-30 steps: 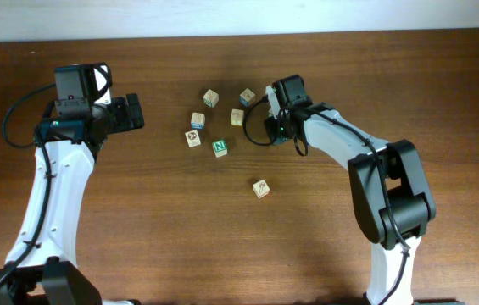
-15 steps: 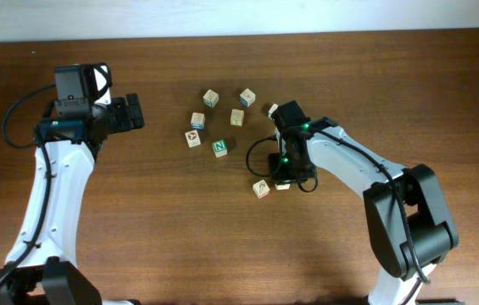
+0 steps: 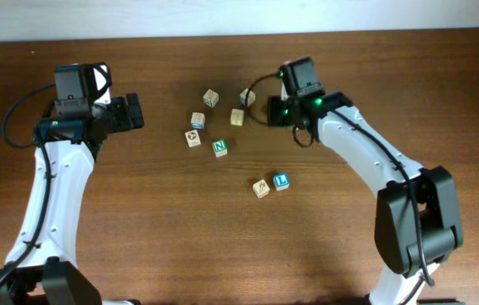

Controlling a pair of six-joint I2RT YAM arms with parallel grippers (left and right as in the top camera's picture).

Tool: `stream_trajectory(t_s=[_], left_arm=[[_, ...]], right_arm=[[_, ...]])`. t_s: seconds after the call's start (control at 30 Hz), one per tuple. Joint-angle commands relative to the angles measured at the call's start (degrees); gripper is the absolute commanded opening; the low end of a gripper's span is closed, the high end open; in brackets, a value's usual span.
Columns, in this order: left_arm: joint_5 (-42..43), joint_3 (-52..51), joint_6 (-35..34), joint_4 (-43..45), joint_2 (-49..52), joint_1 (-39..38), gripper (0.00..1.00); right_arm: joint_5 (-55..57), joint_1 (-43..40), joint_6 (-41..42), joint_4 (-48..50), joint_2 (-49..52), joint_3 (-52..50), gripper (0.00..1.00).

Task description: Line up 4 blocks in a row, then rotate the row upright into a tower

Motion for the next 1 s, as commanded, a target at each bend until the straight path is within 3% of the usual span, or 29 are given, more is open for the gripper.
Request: stream_trajectory(t_s=[0.0,0.03,0.13,0.27,0.37,0.47,0.57,0.63,0.77,0.97], left_arm=[[-0.2,1.0,-0.3,0.1,-0.1,0.2,0.99],[-0.2,1.0,-0.3,0.1,-0.1,0.2,0.99],[-0.2,1.0,-0.3,0.1,-0.1,0.2,0.99],[-0.2,1.0,-0.3,0.1,-0.1,0.2,0.99],[-0.2,1.0,-0.3,0.1,-0.1,0.2,0.99],[-0.2,1.0,-0.3,0.1,-0.1,0.2,0.99],[-0.2,1.0,-0.3,0.1,-0.1,0.2,0.99],[-0.2,1.0,-0.3,0.1,-0.1,0.2,0.99],[-0.2,1.0,-0.3,0.1,-0.1,0.2,0.99],[-0.2,1.0,-0.3,0.1,-0.1,0.2,0.99]], right_arm=[[6.5,0.2,10.7,9.1,3.7,0.6,0.49],[7.7,0.2,15.7,12.4,6.9,0.6,0.47],[8.1,0.1,19.0,15.6,11.4,0.6,0.46],[10.1,0.1,19.0,16.5,14.3,0.6,0.47],[9.4,0.3,18.5,15.7,14.8,0.6,0.37],[7.6,0.6,13.7,16.2,15.3,0.6,0.38],[7.5,0.5,11.3,14.4,15.0,0.6,0.27],[6.6,0.5,9.2,10.6,12.0,3.1,0.27],[-7.6,2.9,3.4,-8.9,0.4,7.9,0.27],[-10.1,19.9,3.7,-20.0,4.9,2.6,0.27]])
